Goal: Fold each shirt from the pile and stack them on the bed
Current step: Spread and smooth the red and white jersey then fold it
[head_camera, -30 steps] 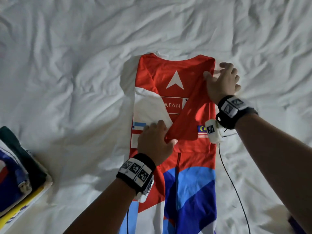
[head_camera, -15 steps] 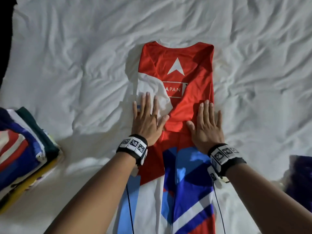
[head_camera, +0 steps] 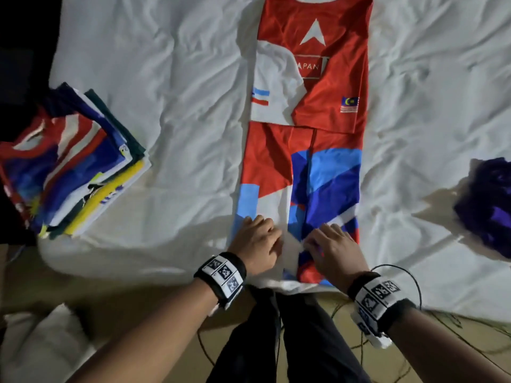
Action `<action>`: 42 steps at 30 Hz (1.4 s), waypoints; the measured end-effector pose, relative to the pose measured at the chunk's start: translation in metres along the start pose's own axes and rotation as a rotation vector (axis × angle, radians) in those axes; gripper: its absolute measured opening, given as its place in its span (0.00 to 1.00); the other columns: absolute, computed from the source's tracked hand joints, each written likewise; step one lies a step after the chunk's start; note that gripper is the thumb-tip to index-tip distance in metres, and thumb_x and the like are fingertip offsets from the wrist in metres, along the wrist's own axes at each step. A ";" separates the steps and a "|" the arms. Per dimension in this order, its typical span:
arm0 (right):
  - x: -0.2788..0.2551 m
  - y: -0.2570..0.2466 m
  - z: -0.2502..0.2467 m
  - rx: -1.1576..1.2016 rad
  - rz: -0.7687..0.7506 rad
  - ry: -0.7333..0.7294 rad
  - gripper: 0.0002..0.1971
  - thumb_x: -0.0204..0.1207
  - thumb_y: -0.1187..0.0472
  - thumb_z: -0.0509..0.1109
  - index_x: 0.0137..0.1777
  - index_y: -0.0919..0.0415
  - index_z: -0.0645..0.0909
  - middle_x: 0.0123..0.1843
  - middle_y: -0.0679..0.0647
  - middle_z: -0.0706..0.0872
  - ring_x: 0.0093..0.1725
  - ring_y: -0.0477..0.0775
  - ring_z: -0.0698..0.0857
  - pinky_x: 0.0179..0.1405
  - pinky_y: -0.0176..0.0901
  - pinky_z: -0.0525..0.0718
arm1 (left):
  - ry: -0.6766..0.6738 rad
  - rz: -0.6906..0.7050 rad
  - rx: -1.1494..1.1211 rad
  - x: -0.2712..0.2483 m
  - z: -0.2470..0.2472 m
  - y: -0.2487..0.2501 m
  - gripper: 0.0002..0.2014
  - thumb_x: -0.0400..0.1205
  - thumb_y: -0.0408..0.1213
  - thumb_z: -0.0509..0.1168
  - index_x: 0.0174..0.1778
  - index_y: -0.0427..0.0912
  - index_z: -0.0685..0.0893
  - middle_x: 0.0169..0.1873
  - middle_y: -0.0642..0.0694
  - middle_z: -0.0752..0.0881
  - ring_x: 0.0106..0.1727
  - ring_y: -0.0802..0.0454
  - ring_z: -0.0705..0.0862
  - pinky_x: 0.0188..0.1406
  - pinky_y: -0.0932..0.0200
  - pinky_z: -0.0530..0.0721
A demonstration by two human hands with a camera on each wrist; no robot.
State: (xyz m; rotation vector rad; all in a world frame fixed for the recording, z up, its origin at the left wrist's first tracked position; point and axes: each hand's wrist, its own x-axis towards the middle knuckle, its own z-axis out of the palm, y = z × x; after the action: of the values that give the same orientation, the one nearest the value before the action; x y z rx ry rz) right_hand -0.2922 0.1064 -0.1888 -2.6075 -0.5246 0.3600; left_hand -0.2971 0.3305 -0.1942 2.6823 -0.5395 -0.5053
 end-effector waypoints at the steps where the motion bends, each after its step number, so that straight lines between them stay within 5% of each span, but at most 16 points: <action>1: -0.014 -0.004 0.004 -0.024 0.004 -0.015 0.10 0.77 0.51 0.67 0.41 0.56 0.85 0.39 0.53 0.81 0.41 0.63 0.83 0.37 0.55 0.83 | -0.028 -0.012 0.003 -0.012 0.005 0.004 0.10 0.71 0.39 0.76 0.35 0.42 0.80 0.36 0.43 0.80 0.43 0.37 0.79 0.41 0.46 0.77; 7: -0.065 -0.023 0.010 -0.115 0.036 -0.185 0.25 0.72 0.39 0.77 0.57 0.60 0.87 0.57 0.56 0.85 0.57 0.63 0.83 0.54 0.58 0.84 | -0.149 -0.071 0.067 -0.060 0.001 0.026 0.27 0.63 0.56 0.67 0.54 0.43 0.81 0.53 0.44 0.78 0.57 0.42 0.75 0.55 0.45 0.76; 10: -0.073 -0.026 0.015 -0.213 0.012 -0.243 0.34 0.63 0.47 0.86 0.66 0.64 0.84 0.65 0.62 0.82 0.64 0.68 0.82 0.61 0.62 0.84 | -0.200 -0.099 0.180 -0.068 0.006 0.031 0.35 0.56 0.42 0.72 0.63 0.43 0.76 0.59 0.44 0.75 0.60 0.42 0.74 0.56 0.43 0.75; 13: -0.073 -0.027 0.026 -0.287 0.006 -0.167 0.28 0.69 0.57 0.81 0.67 0.67 0.83 0.66 0.65 0.82 0.63 0.70 0.82 0.59 0.64 0.82 | -0.169 -0.125 0.244 -0.068 0.013 0.029 0.36 0.59 0.35 0.71 0.68 0.41 0.76 0.62 0.43 0.76 0.60 0.40 0.76 0.57 0.41 0.76; 21: -0.052 -0.025 0.029 -0.339 0.002 -0.119 0.07 0.66 0.66 0.76 0.44 0.63 0.86 0.44 0.57 0.85 0.45 0.65 0.85 0.36 0.56 0.83 | -0.052 -0.057 0.286 -0.058 0.019 0.025 0.18 0.67 0.28 0.68 0.54 0.39 0.85 0.48 0.41 0.83 0.49 0.38 0.82 0.47 0.42 0.81; 23: -0.042 -0.028 0.020 -0.275 0.068 -0.136 0.09 0.63 0.70 0.77 0.42 0.61 0.87 0.39 0.56 0.84 0.39 0.65 0.85 0.29 0.53 0.83 | -0.051 -0.067 0.286 -0.049 0.011 0.025 0.11 0.68 0.28 0.71 0.46 0.41 0.86 0.41 0.42 0.83 0.43 0.38 0.83 0.43 0.43 0.81; 25: -0.027 -0.031 0.004 -0.210 0.177 -0.151 0.12 0.64 0.71 0.76 0.47 0.59 0.88 0.38 0.55 0.86 0.37 0.65 0.86 0.27 0.48 0.79 | -0.099 -0.108 0.243 -0.034 -0.006 0.025 0.12 0.71 0.28 0.74 0.49 0.44 0.87 0.41 0.43 0.85 0.44 0.36 0.85 0.45 0.42 0.80; 28: 0.002 -0.029 -0.026 -0.229 0.276 -0.175 0.10 0.70 0.65 0.73 0.51 0.58 0.83 0.44 0.53 0.86 0.46 0.65 0.87 0.31 0.46 0.69 | -0.130 -0.169 0.267 -0.002 -0.038 0.009 0.14 0.80 0.33 0.66 0.61 0.48 0.84 0.54 0.45 0.85 0.57 0.36 0.85 0.47 0.48 0.73; 31: 0.044 -0.018 -0.053 -0.214 0.265 -0.170 0.08 0.76 0.62 0.68 0.55 0.57 0.81 0.49 0.53 0.86 0.51 0.64 0.86 0.36 0.48 0.70 | -0.062 -0.189 0.196 0.038 -0.077 -0.009 0.08 0.79 0.34 0.65 0.52 0.47 0.82 0.53 0.44 0.85 0.57 0.35 0.85 0.43 0.51 0.69; 34: 0.091 0.003 -0.074 -0.165 0.306 -0.101 0.08 0.75 0.65 0.65 0.52 0.56 0.80 0.50 0.56 0.86 0.51 0.68 0.85 0.38 0.50 0.72 | 0.011 -0.256 0.086 0.084 -0.107 -0.030 0.07 0.75 0.31 0.64 0.40 0.47 0.73 0.46 0.41 0.85 0.51 0.33 0.83 0.41 0.53 0.69; 37: 0.134 0.032 -0.088 -0.039 0.345 -0.025 0.04 0.76 0.65 0.63 0.46 0.55 0.76 0.48 0.59 0.86 0.48 0.70 0.84 0.39 0.52 0.75 | 0.079 -0.306 -0.106 0.127 -0.116 -0.063 0.13 0.74 0.26 0.63 0.31 0.43 0.66 0.28 0.44 0.74 0.36 0.34 0.76 0.33 0.53 0.66; 42: 0.191 0.082 -0.089 0.102 0.338 0.084 0.14 0.78 0.64 0.64 0.61 0.52 0.83 0.54 0.59 0.90 0.53 0.67 0.85 0.48 0.56 0.84 | 0.325 -0.369 -0.394 0.182 -0.103 -0.114 0.07 0.75 0.28 0.71 0.45 0.43 0.89 0.35 0.45 0.88 0.39 0.42 0.83 0.38 0.54 0.80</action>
State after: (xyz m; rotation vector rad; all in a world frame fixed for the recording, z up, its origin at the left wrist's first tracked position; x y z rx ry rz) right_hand -0.0670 0.0849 -0.1824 -2.5953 -0.0332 0.3709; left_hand -0.0639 0.3792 -0.2005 2.4082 0.1394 -0.2275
